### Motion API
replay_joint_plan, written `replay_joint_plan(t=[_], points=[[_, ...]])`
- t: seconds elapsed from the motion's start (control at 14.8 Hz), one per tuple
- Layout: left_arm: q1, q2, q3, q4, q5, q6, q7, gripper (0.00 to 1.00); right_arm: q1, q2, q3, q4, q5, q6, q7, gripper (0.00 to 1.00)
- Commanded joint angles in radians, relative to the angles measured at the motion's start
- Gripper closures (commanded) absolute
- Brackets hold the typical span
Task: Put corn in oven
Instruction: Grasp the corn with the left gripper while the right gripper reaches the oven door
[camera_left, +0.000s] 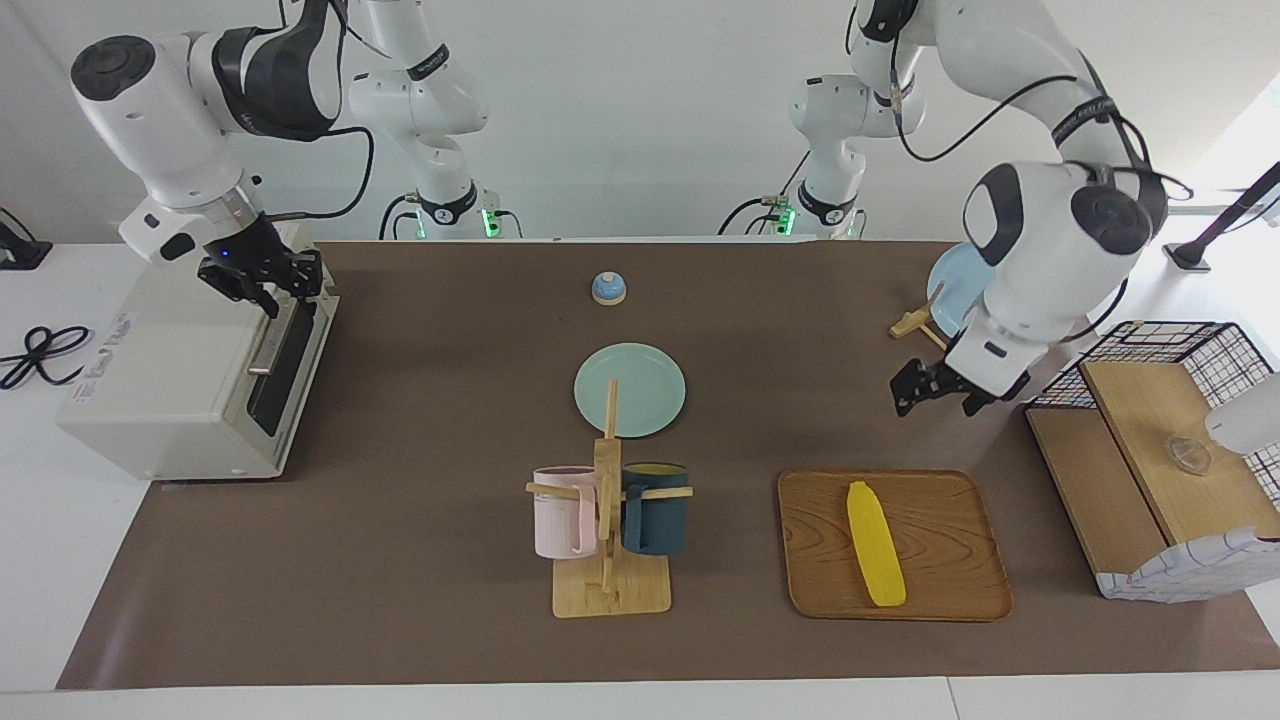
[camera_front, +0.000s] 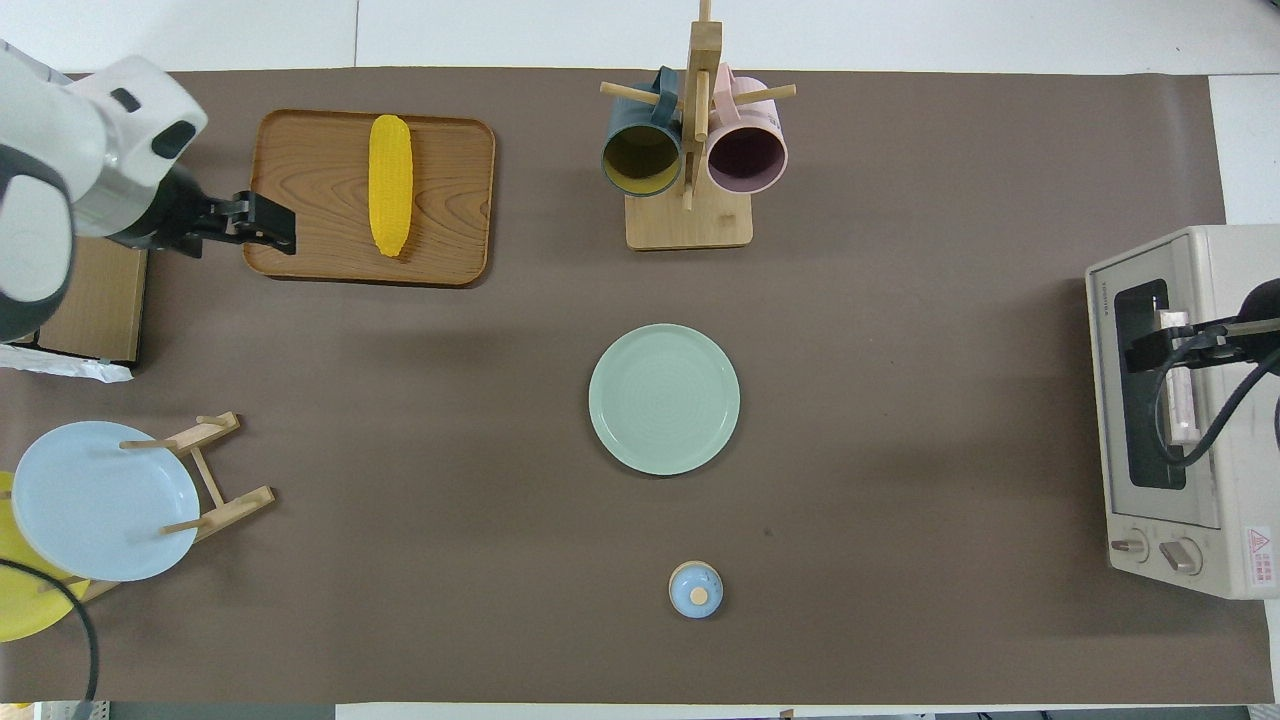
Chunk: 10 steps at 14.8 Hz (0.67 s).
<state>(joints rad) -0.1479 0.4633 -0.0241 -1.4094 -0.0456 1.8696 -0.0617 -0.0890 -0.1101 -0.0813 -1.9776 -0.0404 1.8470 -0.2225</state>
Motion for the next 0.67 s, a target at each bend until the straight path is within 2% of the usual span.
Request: replay_joint_plan(t=[0.0, 0.07, 0.2, 0.4, 0.61], points=[[-0.022, 0.260, -0.002, 0.280, -0.011, 0.029, 0.013, 0.00, -0.044, -0.023, 0.006, -0.078, -0.018, 0.067, -0.054, 1.00], [-0.019, 0.291, -0.002, 0.305, -0.011, 0.052, 0.017, 0.00, -0.048, -0.019, 0.006, -0.083, -0.018, 0.073, -0.055, 1.00], [-0.009, 0.307, -0.008, 0.307, -0.011, 0.089, 0.078, 0.00, -0.061, 0.000, 0.006, -0.086, -0.019, 0.101, -0.061, 1.00], [-0.018, 0.403, -0.005, 0.326, -0.008, 0.176, 0.083, 0.00, -0.066, 0.010, 0.006, -0.087, -0.029, 0.113, -0.074, 1.00], [-0.015, 0.429, -0.010, 0.363, -0.008, 0.183, 0.088, 0.00, -0.080, 0.012, 0.006, -0.112, -0.029, 0.117, -0.077, 1.00]])
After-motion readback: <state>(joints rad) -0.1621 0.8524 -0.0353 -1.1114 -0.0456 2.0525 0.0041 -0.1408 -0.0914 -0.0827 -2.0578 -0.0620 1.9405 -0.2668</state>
